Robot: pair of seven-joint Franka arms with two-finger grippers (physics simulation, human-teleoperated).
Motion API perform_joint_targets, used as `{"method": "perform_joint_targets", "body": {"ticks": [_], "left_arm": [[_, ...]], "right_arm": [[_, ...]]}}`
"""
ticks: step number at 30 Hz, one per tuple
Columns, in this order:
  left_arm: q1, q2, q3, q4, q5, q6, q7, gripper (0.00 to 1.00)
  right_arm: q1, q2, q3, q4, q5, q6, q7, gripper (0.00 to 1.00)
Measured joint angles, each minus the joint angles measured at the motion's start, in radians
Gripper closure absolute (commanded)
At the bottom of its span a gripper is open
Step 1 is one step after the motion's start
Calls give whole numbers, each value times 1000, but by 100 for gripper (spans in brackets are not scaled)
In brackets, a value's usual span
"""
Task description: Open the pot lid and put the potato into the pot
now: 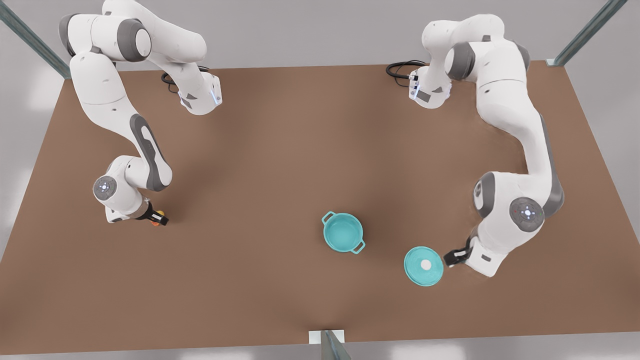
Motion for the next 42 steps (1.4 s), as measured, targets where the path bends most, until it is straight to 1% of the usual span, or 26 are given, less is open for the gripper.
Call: {"method": "perform_joint_targets", "body": {"ticks": [1,2,3,6,7,9,10,12,16,22,39,42], "left_arm": [[11,-215,-5,-267,-13,1,18,0],[11,-326,-9,-396,-22,5,34,0],[10,-384,-11,-452,-29,7,50,0],[6,-443,-25,-472,-20,-9,90,0],[7,-448,-35,-462,-10,-23,97,0],[3,-449,-55,-445,5,-45,109,0],[-2,-445,-58,-433,9,-53,117,0],[-1,-430,-56,-402,7,-67,134,0],[87,-424,-62,-405,-41,-101,169,0],[59,-418,-64,-409,-61,-129,208,0],[71,-416,-59,-406,-56,-149,268,0],[68,-415,-59,-406,-56,-150,272,0]], "right_arm": [[0,-1,0,0,0,0,1,21],[0,-1,1,0,0,0,1,21],[1,-1,1,0,1,0,2,21],[1,1,1,-1,1,1,4,22],[1,2,2,-1,1,1,4,27],[2,2,2,-2,2,2,5,29],[2,2,2,-2,2,2,6,33],[2,2,2,-2,2,2,8,36],[3,-12,2,-2,2,-1,12,36],[3,-20,3,-2,2,-11,17,37],[8,-1,3,-3,2,-16,29,37],[8,0,3,-3,2,-15,30,43]]}}
